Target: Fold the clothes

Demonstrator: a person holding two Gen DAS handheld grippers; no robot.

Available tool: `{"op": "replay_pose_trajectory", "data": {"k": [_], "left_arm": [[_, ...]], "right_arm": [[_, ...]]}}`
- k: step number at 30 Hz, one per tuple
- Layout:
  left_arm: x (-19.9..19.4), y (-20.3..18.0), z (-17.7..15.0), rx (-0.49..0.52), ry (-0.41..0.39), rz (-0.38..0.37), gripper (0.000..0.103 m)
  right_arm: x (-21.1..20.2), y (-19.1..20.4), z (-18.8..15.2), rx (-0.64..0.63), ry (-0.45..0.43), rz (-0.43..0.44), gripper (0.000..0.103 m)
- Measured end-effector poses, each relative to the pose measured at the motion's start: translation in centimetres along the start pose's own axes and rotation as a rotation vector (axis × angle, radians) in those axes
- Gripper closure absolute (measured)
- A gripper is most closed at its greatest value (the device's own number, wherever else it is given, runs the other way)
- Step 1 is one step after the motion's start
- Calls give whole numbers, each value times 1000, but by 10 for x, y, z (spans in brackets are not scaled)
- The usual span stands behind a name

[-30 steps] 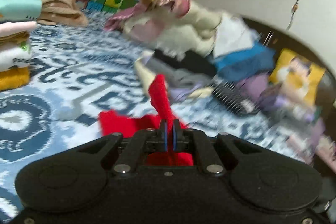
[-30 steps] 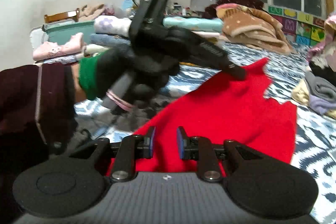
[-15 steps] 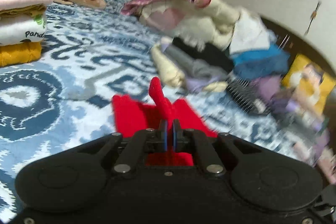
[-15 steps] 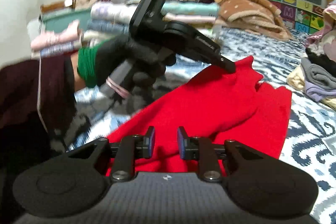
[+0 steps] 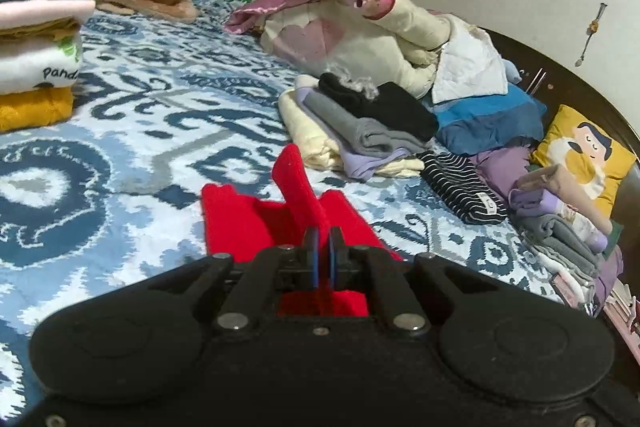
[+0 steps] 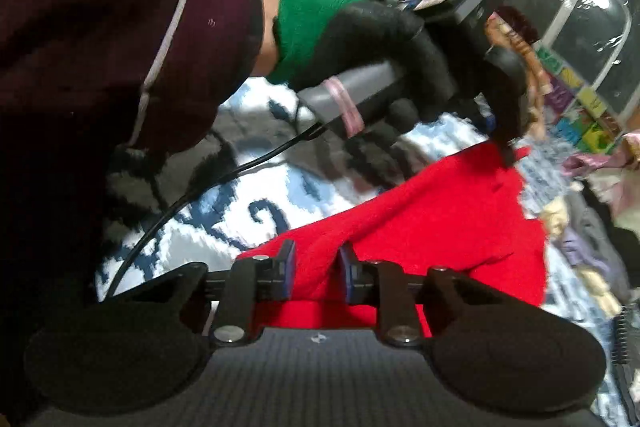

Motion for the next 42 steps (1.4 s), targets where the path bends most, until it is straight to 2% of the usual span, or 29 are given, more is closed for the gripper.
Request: {"op": "replay_pose_trajectory", "data": {"k": [1,2,4,10,12,15,19,20,22,26,29,31,33,34,36,38,40,42], "left_arm": [[1,1,-1,-2,3,1,99],[1,0,-1,-1,1,-4,99],[-1,-3,0,8,-17,-23,99],[-8,4,3,-20,-89,-67,99],[-4,12,0,-42,-66,-37,99],[13,19,-11,-31,49,47,99],[19,20,-14,-11,99,102,99],[20,19,-14,-8,108,120,96],[18,22,-14,-11,117,156,90],[7,21,-7,11,117,218,90],[-5,8,4,45,69,177,90],[-4,-4,6,89,57,123,90],[5,-15,1,139,85,86,90],[12,-18,-3,160,113,88,90],[29,-15,-14,174,199,154,90],[33,-9,-17,151,205,180,89],[37,-5,-20,134,209,202,89],[35,-7,-19,144,204,199,90]], "right_arm": [[-4,-1,3,3,-29,-24,78],[-8,-2,6,6,-58,-49,72],[0,-2,3,-1,-31,-13,64],[15,-10,-10,43,14,71,65],[16,-13,-11,65,14,83,65],[18,-16,-13,75,13,87,65],[15,-14,-11,108,14,109,65],[15,-15,-10,117,12,112,65],[14,-17,-10,145,8,123,65],[-2,-36,-3,226,1,194,65],[-18,-63,6,312,-28,219,70],[-20,-88,16,310,-50,139,70],[-16,-111,25,288,-65,38,70],[-8,-123,27,304,-58,22,70],[11,-142,30,332,-40,-4,70],[42,-149,23,337,63,-7,68],[64,-151,9,345,122,2,64],[61,-156,8,369,115,6,64]]}}
Point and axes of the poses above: each gripper's, at about its wrist camera, not at the fingertips, and x roughly the way its jaws point, y to its left, z to its top, the point moved 4 cm from there along x, roughly the way its jaws point, and after that the axes turned 12 degrees about x, right-handed, at the moved point
